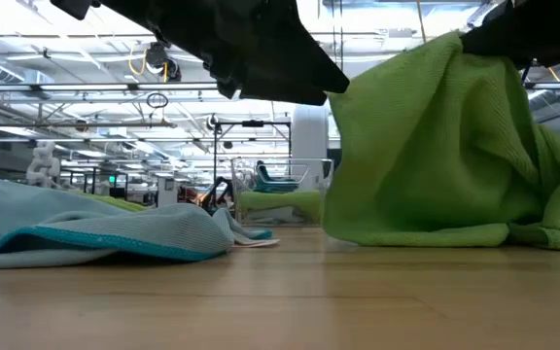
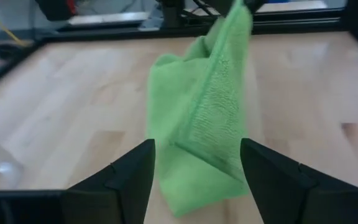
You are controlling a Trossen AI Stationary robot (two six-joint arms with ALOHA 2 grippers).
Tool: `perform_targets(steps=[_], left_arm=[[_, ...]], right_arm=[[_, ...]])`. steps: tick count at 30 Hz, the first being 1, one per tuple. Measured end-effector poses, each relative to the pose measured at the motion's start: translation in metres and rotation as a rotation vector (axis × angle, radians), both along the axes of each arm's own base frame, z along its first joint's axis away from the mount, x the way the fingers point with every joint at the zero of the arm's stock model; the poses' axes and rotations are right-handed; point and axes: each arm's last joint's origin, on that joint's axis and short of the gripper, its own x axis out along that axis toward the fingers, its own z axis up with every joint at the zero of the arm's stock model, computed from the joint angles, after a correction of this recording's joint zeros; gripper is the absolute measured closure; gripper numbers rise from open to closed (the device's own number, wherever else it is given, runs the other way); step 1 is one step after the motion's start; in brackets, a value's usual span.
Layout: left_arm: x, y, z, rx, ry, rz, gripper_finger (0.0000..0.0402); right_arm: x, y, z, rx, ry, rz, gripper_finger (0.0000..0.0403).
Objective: Fold microfiber towels
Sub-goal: Fold the right green towel
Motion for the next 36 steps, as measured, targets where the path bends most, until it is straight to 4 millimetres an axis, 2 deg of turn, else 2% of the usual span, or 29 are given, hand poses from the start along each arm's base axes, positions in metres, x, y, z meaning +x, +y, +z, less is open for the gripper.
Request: perform_targets(steps=[6,16,20,27,36], left_arm=[[0.0035,0.0048,-0.001,-0.114,0.022,-0.089,0.0163],[0.006,0.0088,0.0009,-0.107,0.003,-0.087,0.017],[0.0046,0.0053,0.0005,-0.076,0.011,-0.111,0.0224],[0.0048,0.006,0.0,-0.05,0.024,-0.144,0.0381],[0.0056,0.0098,-0.0005,-0.049,0.025,-0.11,0.0395]], right_arm=[[0.0001,-0.0005,-0.0007,-0.013,0.005,0.001,0.0401],[0.0001,-0.0005,-0.0006,-0.026,0.002,0.005,0.0401],[-0.0001,-0.0006,-0.0013,-0.03,0.008,0.005,0.0401],[-0.0004,-0.0008,-0.0022,-0.036,0.017,0.005,0.0401],[-0.0005,-0.0008,-0.0024,-0.036,0.019,0.004,0.0401]])
